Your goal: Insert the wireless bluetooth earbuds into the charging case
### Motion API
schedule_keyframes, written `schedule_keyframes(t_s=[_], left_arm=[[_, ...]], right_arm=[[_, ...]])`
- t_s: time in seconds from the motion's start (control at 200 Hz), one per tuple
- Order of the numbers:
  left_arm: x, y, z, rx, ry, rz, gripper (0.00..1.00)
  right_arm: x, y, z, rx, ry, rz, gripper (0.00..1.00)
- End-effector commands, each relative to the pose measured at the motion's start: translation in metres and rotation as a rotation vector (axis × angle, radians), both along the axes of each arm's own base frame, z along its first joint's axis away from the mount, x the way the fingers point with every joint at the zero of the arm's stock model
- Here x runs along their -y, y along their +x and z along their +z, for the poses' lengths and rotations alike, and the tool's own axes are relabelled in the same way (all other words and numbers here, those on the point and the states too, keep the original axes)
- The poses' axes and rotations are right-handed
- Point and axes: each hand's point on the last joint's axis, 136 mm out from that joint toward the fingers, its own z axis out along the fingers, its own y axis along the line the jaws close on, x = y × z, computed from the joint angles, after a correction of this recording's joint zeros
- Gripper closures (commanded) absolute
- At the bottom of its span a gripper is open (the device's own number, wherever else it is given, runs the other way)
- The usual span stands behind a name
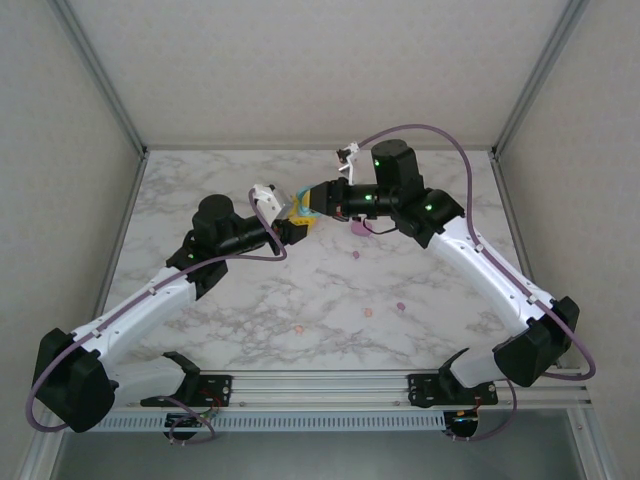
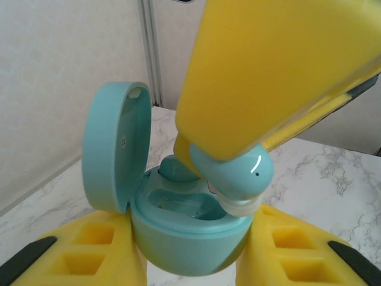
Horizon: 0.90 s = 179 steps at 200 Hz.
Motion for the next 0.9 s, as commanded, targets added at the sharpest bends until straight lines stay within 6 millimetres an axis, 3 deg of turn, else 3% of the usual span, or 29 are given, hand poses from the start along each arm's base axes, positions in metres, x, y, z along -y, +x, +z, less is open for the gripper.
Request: schedule_keyframes(t_s=[0.0, 0.495, 0.891], left_arm=[[0.003, -0.012, 0.013, 0.034, -0.030, -0.040, 0.85], [0.001, -0.017, 0.027, 0.050, -0.068, -0.049, 0.85], [-0.001, -0.019, 0.040, 0.061, -0.110, -0.043, 0.85]], right_arm=[[-0.002, 0.004, 0.014, 0.040, 0.021, -0.025, 0.79], [-0.008, 0.010, -0.003, 0.028, -0.033, -0.050, 0.79], [-0.003, 0.005, 0.000, 0.052, -0.094, -0.049, 0.73]])
